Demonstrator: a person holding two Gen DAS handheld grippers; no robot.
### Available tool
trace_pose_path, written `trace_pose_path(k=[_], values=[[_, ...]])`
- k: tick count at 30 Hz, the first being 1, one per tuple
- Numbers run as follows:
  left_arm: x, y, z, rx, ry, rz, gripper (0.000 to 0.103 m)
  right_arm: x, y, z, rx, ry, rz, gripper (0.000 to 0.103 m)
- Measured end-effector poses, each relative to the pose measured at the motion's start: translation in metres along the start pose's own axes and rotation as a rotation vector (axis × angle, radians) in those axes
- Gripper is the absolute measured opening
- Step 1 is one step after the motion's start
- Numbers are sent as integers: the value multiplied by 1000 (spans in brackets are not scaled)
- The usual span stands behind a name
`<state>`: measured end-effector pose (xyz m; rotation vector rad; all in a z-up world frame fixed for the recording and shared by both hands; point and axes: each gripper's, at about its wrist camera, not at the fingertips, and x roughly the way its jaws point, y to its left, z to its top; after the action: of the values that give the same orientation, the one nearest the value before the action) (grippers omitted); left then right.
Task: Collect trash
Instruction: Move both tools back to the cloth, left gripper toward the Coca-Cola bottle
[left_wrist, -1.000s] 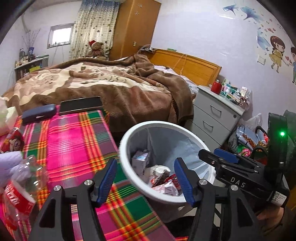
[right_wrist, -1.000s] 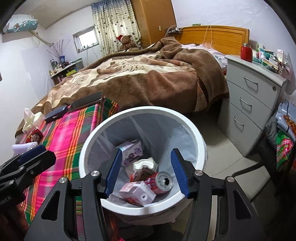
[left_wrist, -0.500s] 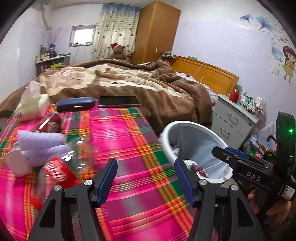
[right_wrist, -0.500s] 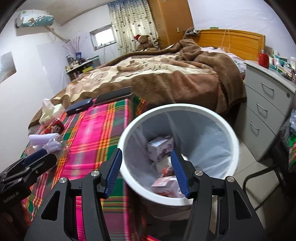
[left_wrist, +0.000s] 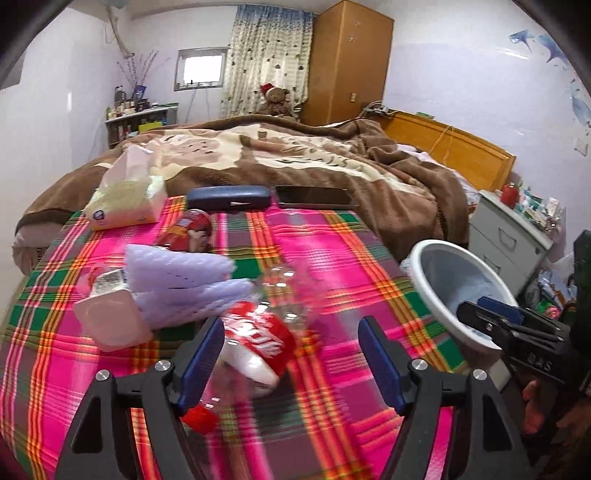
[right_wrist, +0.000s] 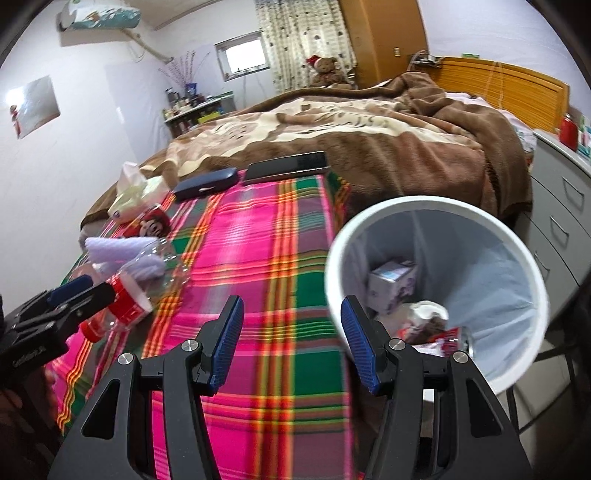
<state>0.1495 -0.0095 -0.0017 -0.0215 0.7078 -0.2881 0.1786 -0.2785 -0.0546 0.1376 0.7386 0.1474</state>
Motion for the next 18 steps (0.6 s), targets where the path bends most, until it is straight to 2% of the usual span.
trace_pose_path(k=[3, 7, 10, 18], values=[[13, 8, 2, 8, 42, -26, 82, 4, 8, 0, -8, 8, 12, 56], [27, 11, 4, 28, 73, -31, 82, 8, 15, 0, -14, 18, 14, 57], [38, 11, 6, 45, 113, -39, 84, 10, 18, 0, -15, 22, 10, 64], [60, 9, 9, 52, 157, -66, 84, 15, 20, 4, 0, 26, -5, 64]])
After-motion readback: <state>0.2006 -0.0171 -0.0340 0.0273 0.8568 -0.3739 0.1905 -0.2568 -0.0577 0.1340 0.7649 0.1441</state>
